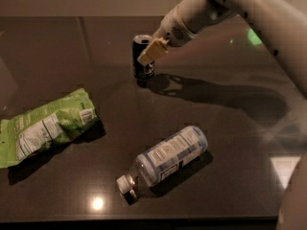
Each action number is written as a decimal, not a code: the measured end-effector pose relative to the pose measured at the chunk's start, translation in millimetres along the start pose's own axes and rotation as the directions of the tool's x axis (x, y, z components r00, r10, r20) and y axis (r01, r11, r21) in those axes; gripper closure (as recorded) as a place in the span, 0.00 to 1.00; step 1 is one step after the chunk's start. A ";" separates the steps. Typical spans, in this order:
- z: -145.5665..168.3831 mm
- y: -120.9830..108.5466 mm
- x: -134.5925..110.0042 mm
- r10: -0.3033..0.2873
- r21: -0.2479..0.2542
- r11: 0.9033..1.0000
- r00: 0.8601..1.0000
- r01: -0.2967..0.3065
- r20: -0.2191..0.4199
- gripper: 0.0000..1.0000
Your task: Move pepsi can near blue plastic bottle
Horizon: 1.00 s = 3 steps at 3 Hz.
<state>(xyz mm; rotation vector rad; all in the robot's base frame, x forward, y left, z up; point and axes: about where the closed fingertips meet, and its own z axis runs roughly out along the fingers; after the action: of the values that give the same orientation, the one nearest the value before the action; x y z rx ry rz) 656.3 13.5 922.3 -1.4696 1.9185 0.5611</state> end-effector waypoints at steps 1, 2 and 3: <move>-29.0 27.9 8.3 -0.022 -0.033 0.999 1.000 0.022 0.013 1.00; -62.4 57.5 23.2 -0.044 -0.054 0.998 0.999 0.045 0.025 1.00; -93.0 83.1 43.7 -0.047 -0.055 0.997 0.998 0.049 0.034 1.00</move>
Offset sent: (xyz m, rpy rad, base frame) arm -0.1270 -0.0862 0.0392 0.0315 -0.0091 0.0963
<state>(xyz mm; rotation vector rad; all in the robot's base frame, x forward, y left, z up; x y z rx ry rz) 547.7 -55.9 951.9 -1.5282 1.8504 0.6176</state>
